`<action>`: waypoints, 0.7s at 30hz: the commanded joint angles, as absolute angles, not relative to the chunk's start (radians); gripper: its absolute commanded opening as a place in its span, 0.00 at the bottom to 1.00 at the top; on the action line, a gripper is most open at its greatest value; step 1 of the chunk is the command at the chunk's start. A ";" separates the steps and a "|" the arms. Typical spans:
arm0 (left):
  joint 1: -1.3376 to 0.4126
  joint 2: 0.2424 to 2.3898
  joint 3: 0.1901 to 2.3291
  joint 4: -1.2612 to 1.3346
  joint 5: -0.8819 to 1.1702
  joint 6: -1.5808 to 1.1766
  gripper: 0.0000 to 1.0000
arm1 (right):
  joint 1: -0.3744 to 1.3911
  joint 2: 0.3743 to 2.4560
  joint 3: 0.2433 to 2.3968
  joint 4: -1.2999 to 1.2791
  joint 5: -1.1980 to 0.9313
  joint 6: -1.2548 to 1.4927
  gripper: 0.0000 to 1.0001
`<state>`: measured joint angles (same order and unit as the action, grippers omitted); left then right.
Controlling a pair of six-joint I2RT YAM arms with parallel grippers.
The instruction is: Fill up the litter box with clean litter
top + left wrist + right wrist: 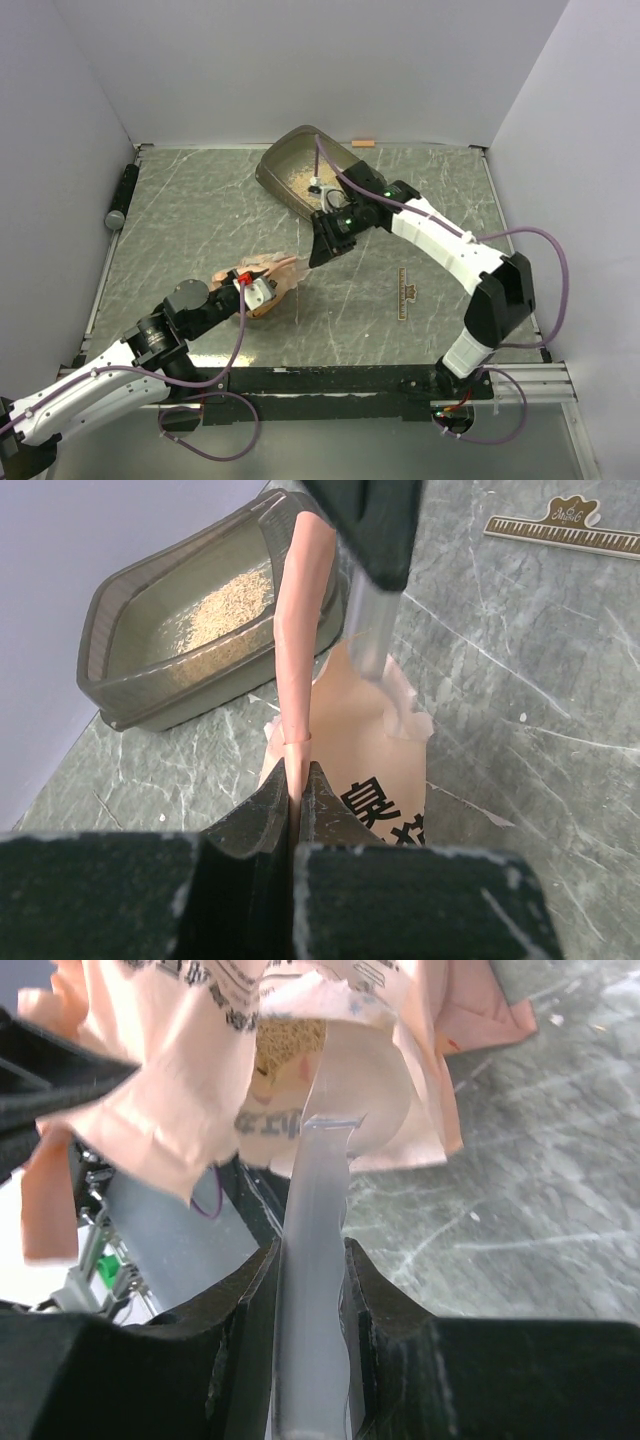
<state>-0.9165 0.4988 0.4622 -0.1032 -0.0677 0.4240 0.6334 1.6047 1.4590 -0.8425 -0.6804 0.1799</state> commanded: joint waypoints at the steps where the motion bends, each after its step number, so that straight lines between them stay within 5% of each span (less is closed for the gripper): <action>1: -0.919 0.479 0.512 -0.041 -0.008 0.413 0.01 | 0.678 1.684 1.561 -0.867 -0.687 0.201 0.00; 12: -0.919 0.460 0.511 -0.041 -0.015 0.414 0.01 | 0.750 1.962 1.658 -0.855 -0.762 0.213 0.00; 21: -0.919 0.454 0.503 -0.035 -0.008 0.414 0.01 | 0.718 1.878 1.384 -0.397 -0.974 0.408 0.00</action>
<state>-0.9165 0.4618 0.4622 -0.1253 -0.0593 0.4240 0.7341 1.9316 1.5089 -0.6395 -0.9058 0.2863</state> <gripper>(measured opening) 0.049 0.338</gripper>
